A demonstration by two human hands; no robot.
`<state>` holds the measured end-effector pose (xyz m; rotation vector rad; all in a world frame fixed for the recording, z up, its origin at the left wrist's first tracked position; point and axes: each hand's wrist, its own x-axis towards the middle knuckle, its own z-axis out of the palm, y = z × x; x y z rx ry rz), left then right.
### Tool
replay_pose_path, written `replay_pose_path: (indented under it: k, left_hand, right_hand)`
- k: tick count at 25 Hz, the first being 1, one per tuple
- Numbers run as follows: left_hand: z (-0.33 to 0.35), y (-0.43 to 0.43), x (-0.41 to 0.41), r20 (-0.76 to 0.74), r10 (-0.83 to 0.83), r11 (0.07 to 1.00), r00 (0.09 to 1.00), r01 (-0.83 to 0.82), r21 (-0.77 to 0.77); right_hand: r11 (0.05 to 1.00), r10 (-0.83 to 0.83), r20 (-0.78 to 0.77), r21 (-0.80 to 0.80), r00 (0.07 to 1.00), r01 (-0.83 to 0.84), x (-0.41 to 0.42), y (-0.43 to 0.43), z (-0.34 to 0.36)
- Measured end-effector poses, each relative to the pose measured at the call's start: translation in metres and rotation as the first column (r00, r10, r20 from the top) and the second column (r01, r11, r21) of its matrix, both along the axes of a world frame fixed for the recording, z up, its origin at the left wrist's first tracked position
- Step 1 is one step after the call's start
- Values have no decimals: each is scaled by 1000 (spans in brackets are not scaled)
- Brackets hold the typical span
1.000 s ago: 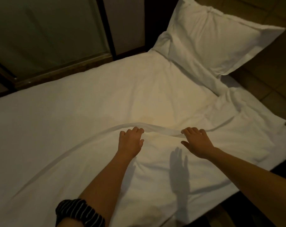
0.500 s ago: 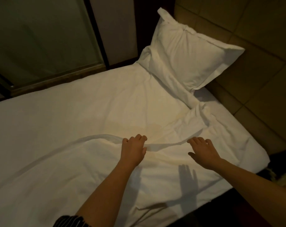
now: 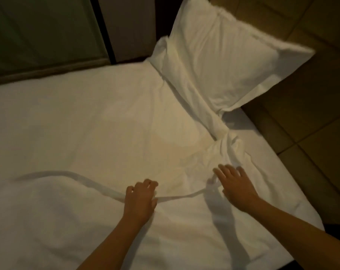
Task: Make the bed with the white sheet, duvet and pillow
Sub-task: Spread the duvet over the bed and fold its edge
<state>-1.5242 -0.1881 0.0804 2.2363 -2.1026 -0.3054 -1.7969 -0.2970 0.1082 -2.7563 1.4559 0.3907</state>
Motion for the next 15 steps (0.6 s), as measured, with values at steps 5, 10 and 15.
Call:
replay_pose_path:
  k: [5,10,15]
  left_hand:
    - [-63,-21,-21,125,-30,997,992,21,71]
    - [-74,-35,-8,116,96,995,989,-98,13]
    - [-64,-67,26,110,232,961,966,-211,-177]
  right_hand:
    - [973,232,-17,0,973,-232,-13,-38,-59]
    - [989,104,274,-132,956,-69,-17,-62,-86]
    - [961,-91,472,-191,877,202,-10,-110,-64]
